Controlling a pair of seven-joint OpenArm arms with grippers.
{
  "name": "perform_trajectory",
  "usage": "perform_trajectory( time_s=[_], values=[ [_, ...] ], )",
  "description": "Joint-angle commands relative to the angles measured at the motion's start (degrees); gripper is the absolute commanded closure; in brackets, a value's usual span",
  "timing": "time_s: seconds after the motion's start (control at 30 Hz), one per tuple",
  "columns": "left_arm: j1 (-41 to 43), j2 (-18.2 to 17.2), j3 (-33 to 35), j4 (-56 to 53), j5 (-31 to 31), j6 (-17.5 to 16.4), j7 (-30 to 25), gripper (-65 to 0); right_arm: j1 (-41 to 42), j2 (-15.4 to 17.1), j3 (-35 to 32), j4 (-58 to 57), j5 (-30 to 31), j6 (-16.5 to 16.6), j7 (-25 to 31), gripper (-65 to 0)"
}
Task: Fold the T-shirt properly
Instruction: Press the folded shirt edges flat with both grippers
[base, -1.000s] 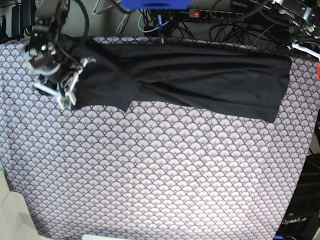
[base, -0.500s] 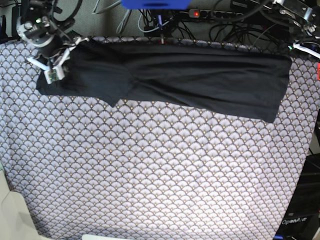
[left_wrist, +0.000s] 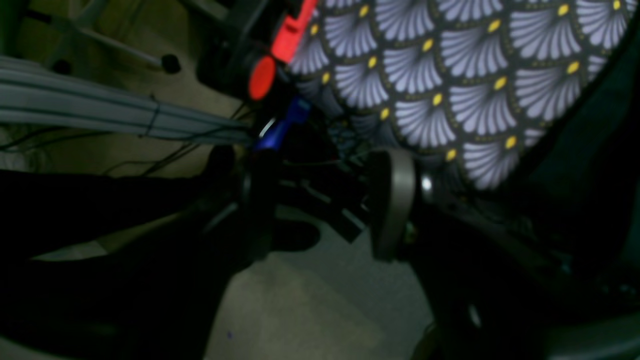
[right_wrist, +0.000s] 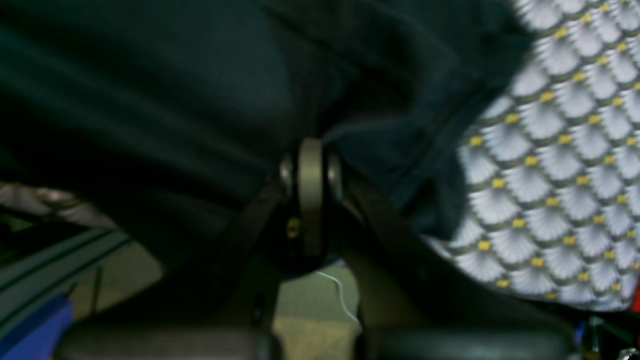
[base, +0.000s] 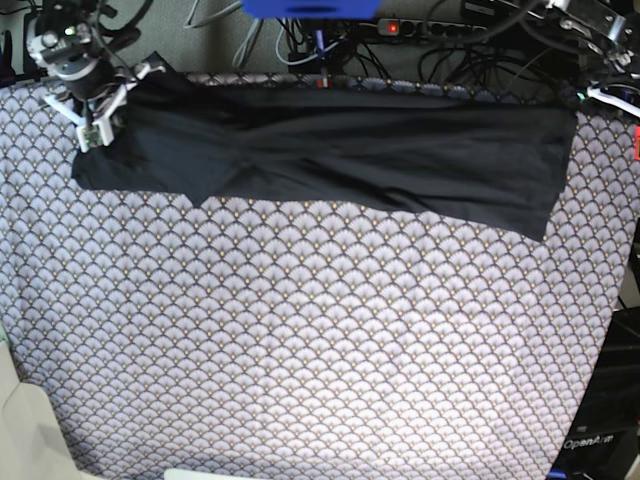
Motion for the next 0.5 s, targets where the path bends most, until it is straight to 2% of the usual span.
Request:
perform_trajectory(
  time_s=[0.0, 0.2, 0.47],
  values=[
    [-0.25, -1.43, -0.05, 0.90, -0.51, 0.32, -0.94, -28.2, -0.30, 0.09, 0.22, 0.97, 0.51, -0.25, 1.06, 0.0],
    [-0.34, -1.60, -0.05, 1.34, -0.59, 0.32, -0.85, -28.2, -1.62, -0.09, -3.65, 0.97, 0.51, -0.25, 0.62, -0.1],
    [-0.34, -3.28, -0.05, 1.17, -1.03, 0.32, -0.41, -28.4, -4.17, 0.17, -9.62, 0.97, 0.43, -0.25, -0.09, -15.5]
  ],
)
